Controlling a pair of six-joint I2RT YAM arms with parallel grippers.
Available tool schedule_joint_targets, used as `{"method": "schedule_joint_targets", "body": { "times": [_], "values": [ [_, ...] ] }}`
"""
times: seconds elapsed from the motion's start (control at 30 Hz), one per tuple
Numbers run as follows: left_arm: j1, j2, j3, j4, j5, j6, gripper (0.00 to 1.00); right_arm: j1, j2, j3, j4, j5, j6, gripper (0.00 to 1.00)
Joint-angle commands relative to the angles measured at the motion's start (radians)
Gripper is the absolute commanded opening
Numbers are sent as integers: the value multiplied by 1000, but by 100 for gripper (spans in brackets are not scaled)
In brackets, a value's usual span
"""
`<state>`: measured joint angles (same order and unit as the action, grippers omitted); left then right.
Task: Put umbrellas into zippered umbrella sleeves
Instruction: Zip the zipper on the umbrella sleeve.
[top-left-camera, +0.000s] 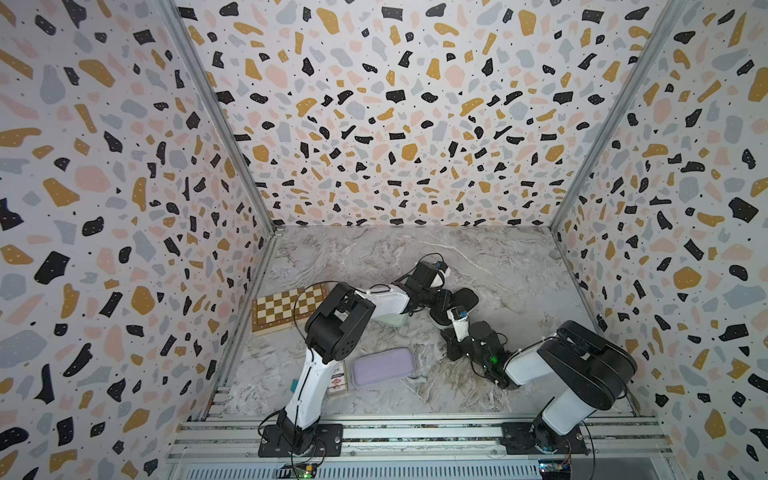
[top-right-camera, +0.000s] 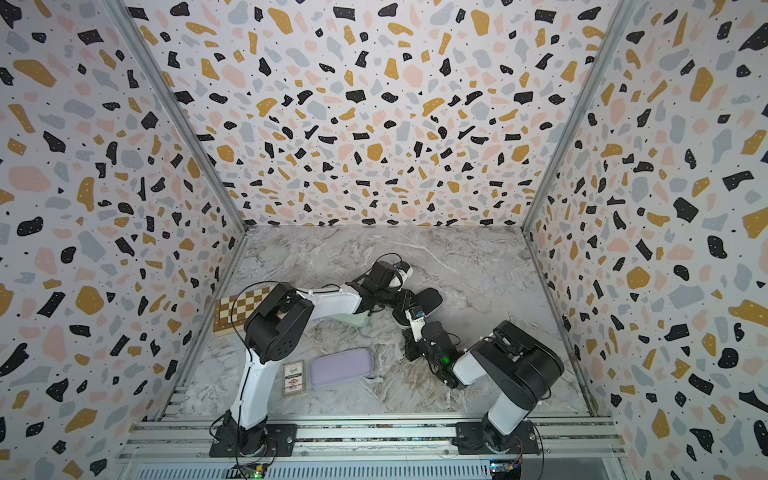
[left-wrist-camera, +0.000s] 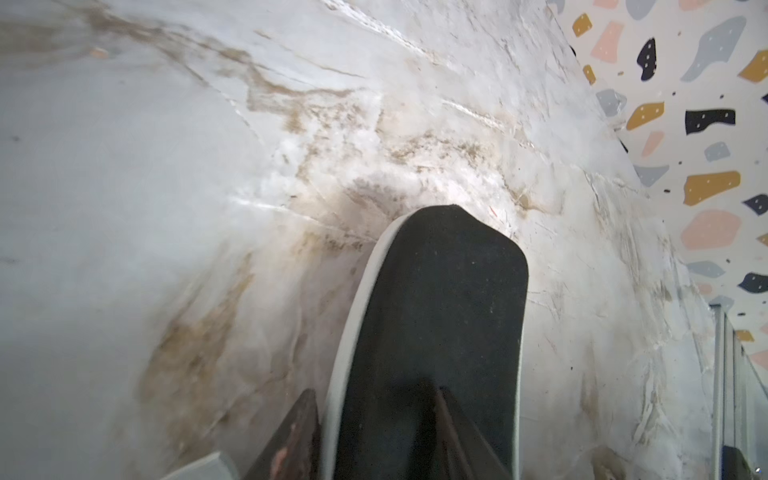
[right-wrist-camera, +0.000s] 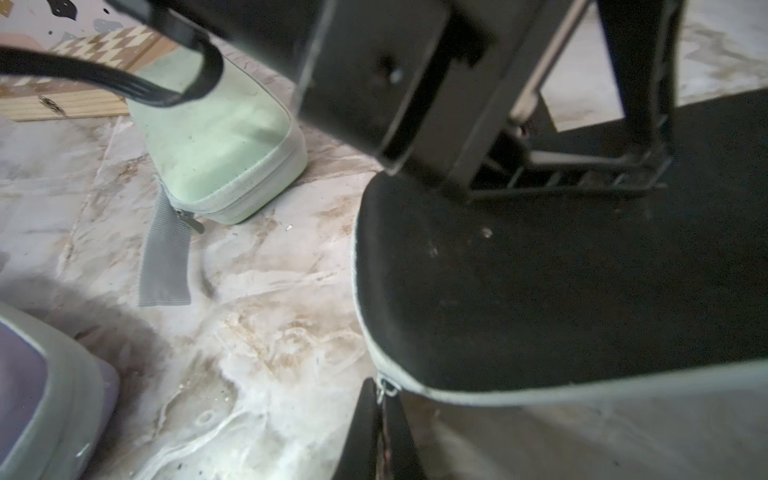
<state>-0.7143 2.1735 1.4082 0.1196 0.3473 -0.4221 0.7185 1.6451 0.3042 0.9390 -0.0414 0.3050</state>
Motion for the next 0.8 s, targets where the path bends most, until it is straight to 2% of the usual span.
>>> {"method": "schedule_joint_targets", "body": {
  "times": [0.0,0.3,0.4,0.47,0.57,0.67,0.77],
  "values": [
    [9,5,-56,-26,-100,-65,43,21,15,43,26,-76,21,0],
    [21,-106,-180,44,-114,-78,43,-8,-14,-26,-13,-2,5,0],
    [23,-164,-208,49,-126,-67,54,-36,-26,-59,-19,-6,9,0],
    [24,-189,-207,32,-138,-51,65,-49,-37,-72,-23,-9,9,0],
    [24,-188,-154,-21,-152,5,75,-66,-59,-87,-30,-10,10,0],
    [26,-127,-34,-106,-153,92,77,-88,-82,-101,-40,-8,19,0],
    [37,-35,100,-160,-98,173,77,-109,-100,-118,-42,-1,31,0]
  ]
}}
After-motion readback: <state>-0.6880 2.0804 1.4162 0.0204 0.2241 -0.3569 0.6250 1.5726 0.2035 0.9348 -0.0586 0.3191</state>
